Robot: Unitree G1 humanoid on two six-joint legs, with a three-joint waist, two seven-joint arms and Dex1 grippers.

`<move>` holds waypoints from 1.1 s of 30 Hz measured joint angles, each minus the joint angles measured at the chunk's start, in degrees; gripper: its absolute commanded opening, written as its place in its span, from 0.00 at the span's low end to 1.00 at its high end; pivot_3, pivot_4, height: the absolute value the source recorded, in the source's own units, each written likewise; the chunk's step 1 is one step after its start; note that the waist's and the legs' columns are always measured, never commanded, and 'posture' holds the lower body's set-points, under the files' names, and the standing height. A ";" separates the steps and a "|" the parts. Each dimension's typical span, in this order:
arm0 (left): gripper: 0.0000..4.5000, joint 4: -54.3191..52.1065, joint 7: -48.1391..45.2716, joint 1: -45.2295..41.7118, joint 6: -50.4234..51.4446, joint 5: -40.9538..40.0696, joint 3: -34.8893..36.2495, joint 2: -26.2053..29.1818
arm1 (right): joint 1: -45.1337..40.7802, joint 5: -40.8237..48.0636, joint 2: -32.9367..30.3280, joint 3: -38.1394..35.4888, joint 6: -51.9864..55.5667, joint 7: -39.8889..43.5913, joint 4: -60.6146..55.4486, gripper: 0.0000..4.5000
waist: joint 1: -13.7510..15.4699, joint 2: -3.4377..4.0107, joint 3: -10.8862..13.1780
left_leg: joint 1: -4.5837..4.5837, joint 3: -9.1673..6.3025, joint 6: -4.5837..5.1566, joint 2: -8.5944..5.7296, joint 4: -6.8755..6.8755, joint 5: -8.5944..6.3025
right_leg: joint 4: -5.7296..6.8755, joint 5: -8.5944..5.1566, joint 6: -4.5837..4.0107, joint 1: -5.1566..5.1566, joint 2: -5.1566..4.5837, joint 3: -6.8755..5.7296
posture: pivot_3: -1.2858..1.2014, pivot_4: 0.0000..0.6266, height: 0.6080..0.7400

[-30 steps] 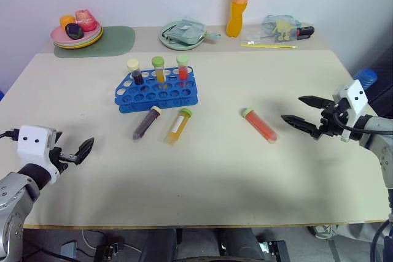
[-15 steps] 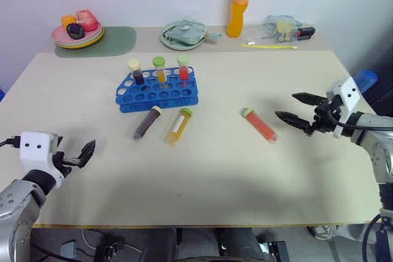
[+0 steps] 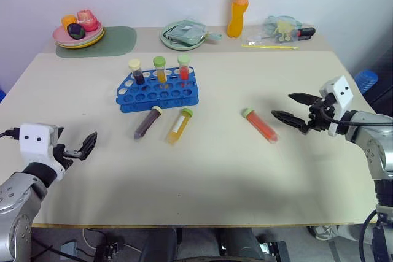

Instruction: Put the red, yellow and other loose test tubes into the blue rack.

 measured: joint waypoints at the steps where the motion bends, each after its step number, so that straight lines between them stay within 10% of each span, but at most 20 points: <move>1: 1.00 0.00 -0.67 -0.60 0.00 -0.18 -0.76 0.07 | -0.03 0.65 -0.52 -0.15 1.71 -0.49 -1.65 1.00 | 0.01 0.00 0.00 | 0.00 -0.01 0.00 0.00 -0.01 0.00 | 0.00 0.00 0.00 0.00 0.00 0.00 | 0.52 0.24 0.92; 23: 1.00 2.71 -6.69 -5.58 -1.18 -1.26 -8.27 1.75 | 2.69 5.34 -4.08 3.84 16.41 -5.14 -21.55 1.00 | -0.04 -0.02 -0.01 | -0.01 -0.03 0.03 0.00 0.02 -0.01 | -0.01 0.00 0.01 0.02 0.02 -0.03 | 0.52 0.24 0.92; 33: 1.00 -6.67 -15.52 -2.51 -2.51 -3.89 -15.37 6.72 | -16.42 2.65 3.82 15.11 45.57 -19.91 -19.32 1.00 | -0.01 -0.01 -0.01 | -0.04 -0.04 0.00 0.02 -0.01 0.00 | 0.01 -0.02 -0.04 -0.07 0.01 0.00 | 0.52 0.24 0.92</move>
